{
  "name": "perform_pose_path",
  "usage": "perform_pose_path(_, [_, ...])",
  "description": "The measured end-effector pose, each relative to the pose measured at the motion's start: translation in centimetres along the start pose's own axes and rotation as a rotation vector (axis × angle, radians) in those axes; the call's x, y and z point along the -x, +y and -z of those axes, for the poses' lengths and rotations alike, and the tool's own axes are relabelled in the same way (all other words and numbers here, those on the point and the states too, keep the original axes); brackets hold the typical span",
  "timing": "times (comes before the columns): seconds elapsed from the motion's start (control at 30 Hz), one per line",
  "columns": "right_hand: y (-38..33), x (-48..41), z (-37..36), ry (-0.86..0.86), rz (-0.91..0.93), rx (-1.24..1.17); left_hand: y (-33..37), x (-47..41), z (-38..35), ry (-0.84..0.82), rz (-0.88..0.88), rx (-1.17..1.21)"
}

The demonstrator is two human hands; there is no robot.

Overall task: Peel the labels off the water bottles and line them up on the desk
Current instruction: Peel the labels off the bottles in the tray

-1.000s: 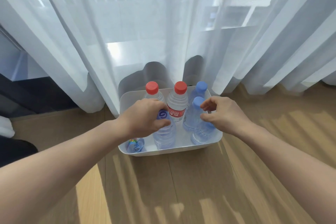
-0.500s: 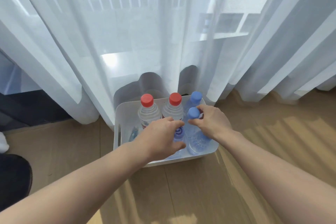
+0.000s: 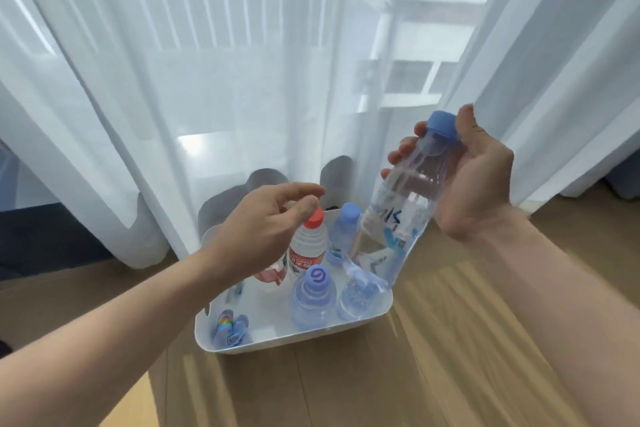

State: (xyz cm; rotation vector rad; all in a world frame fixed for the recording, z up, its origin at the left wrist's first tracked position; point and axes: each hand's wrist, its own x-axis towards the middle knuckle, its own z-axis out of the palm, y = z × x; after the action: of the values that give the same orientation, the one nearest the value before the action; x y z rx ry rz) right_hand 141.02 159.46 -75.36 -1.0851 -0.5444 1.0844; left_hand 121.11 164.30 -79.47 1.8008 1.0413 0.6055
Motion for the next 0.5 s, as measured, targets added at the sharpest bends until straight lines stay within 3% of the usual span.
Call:
perform_pose_path(0.23, [-0.1, 1.6, -3.0, -0.327, -0.221, -0.233, 3.4, 2.1, -0.1, -0.359, 0.194, 0.457])
perform_pose_path(0.33, [0.2, 1.4, -2.8, -0.416, -0.245, -0.271, 3.8, 2.8, 0.3, -0.262, 0.153, 0.473])
perform_pose_path(0.5, [0.7, 1.2, -2.8, -0.503, -0.298, -0.213, 3.3, 3.1, 0.6, -0.110, 0.018, 0.308])
